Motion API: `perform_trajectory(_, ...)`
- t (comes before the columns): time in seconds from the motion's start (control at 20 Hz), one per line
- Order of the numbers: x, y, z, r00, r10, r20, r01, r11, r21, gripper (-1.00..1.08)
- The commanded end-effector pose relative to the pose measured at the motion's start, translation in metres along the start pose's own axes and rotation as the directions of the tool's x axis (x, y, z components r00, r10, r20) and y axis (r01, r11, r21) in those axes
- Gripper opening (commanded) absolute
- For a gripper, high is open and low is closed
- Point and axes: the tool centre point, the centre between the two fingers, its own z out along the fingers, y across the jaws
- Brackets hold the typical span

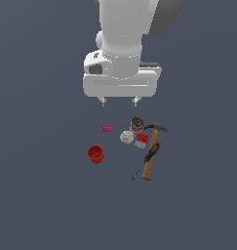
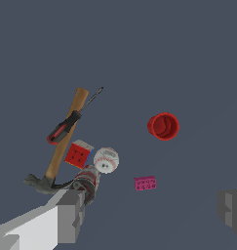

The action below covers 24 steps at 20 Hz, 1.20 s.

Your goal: Pick up a designated object from a clutter of objects.

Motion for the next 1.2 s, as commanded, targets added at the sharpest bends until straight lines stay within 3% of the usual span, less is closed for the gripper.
perform_trajectory(0.0,0.000,0.000,0.000,1.000,0.001,0.000,-0.001,1.000,0.000,1.00)
perform_trajectory(0.7,0.022,-0.019,0.034,0.993,0.114,-0.002,-0.114,0.993,0.005,1.00)
perform_trajectory(1.15,0.048,-0.051,0.087,0.961,0.278,-0.003,-0.278,0.961,0.014,1.00)
